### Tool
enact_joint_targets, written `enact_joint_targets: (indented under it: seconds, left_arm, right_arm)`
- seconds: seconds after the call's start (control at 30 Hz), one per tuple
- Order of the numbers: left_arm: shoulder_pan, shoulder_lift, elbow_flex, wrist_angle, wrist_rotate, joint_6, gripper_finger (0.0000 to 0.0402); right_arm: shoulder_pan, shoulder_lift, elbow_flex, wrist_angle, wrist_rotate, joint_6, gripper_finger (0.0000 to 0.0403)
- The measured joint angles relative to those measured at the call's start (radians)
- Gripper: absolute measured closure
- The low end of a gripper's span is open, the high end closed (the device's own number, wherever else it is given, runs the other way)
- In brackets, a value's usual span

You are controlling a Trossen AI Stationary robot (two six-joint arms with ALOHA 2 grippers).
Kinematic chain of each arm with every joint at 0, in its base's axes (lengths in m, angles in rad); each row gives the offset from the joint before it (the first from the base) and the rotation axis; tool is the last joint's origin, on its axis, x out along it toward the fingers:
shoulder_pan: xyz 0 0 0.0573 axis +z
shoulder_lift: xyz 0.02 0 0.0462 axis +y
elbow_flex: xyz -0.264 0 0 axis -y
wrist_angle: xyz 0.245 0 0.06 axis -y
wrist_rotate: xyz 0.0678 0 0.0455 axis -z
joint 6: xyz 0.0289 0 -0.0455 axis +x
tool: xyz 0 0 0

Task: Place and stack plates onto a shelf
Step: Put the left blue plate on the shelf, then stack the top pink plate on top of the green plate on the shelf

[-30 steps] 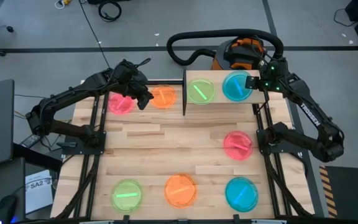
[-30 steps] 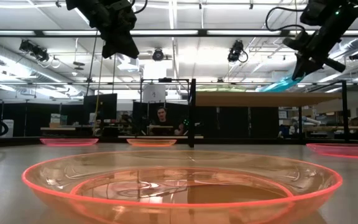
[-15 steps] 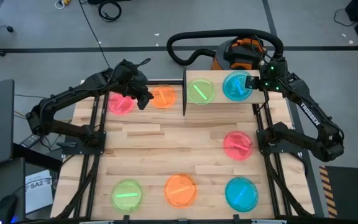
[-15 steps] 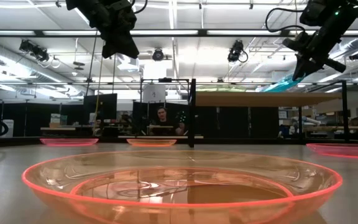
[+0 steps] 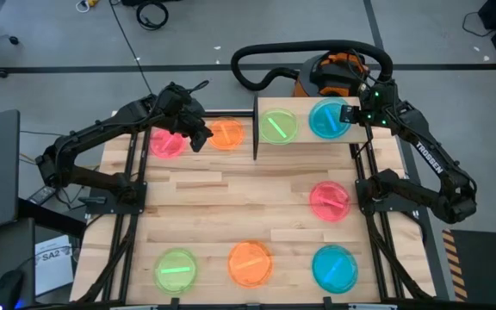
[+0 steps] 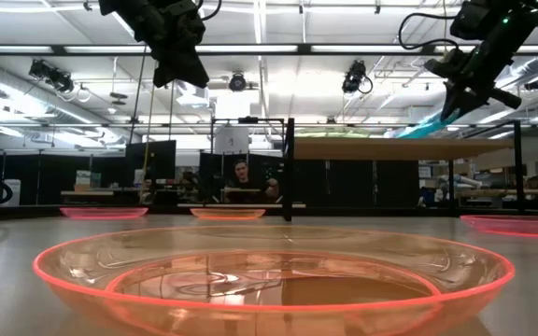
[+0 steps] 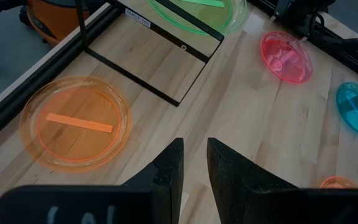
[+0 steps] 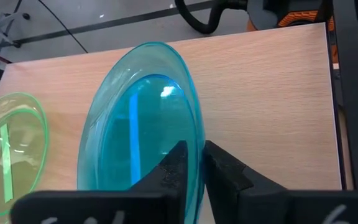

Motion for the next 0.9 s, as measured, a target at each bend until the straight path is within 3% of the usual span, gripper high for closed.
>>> enact_joint_targets:
  seconds: [0.23,0.9]
  left_arm:
    - [0.0,0.0,0.0,0.0,0.0,0.0,0.0324]
    - [0.014,0.0,0.0,0.0,-0.001,0.002,0.0324]
  right_arm:
    - [0.0,0.0,0.0,0.0,0.0,0.0,0.0312]
    - [0.0,0.0,0.0,0.001,-0.036,0.007,0.0313]
